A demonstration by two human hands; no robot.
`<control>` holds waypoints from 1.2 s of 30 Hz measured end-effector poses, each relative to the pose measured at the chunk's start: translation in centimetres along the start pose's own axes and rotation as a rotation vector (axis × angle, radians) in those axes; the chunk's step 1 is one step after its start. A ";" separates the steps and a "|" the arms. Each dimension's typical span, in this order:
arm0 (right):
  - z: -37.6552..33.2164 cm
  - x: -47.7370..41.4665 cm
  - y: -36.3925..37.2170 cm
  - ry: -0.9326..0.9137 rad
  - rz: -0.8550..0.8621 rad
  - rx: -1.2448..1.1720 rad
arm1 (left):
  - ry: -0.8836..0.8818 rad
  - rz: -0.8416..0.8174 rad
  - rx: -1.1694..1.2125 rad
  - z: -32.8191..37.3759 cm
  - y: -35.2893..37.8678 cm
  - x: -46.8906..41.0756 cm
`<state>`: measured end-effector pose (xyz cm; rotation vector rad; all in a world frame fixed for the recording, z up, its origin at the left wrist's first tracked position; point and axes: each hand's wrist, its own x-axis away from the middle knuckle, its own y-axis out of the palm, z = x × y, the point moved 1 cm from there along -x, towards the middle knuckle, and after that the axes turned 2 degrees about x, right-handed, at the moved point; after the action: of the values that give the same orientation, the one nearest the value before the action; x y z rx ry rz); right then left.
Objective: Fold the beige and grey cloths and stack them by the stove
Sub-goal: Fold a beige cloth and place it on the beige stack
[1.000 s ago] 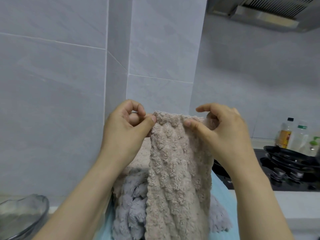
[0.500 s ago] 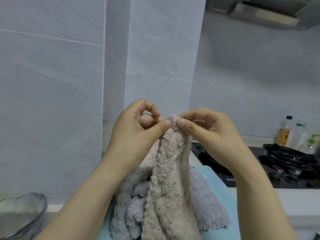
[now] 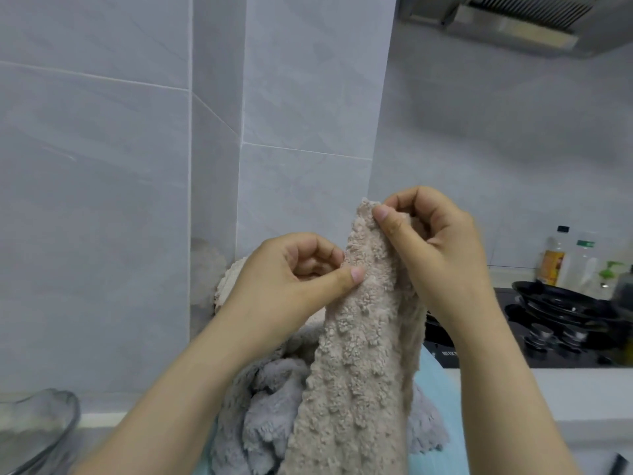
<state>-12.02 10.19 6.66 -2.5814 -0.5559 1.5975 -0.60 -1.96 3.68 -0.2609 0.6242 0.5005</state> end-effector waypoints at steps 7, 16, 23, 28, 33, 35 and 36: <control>0.2 -0.1 -0.5 -0.044 0.168 0.042 | -0.016 -0.187 -0.225 -1.3 -0.1 0.0; 1.0 -0.3 -1.6 -0.015 0.404 0.033 | -0.054 -0.286 -0.275 -0.4 -1.5 0.0; 1.8 -0.3 -1.3 0.048 0.457 0.029 | 0.200 0.188 -0.314 1.3 -2.3 -0.1; 3.5 -0.1 -1.5 0.112 0.431 0.166 | -0.038 -0.056 -0.415 -1.2 -3.5 -0.7; 4.6 0.0 -1.7 0.144 0.438 0.229 | -0.078 -0.084 -0.626 -2.2 -4.1 -0.9; 4.8 0.0 -1.9 0.156 0.454 0.233 | -0.091 -0.063 -0.723 -2.2 -4.5 -1.0; 4.9 0.0 -2.0 0.160 0.464 0.236 | -0.101 -0.057 -0.763 -2.2 -4.6 -1.0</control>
<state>-16.87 11.37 4.89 -2.7437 0.2505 1.4268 0.03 -7.11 2.92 -0.9657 0.3017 0.6788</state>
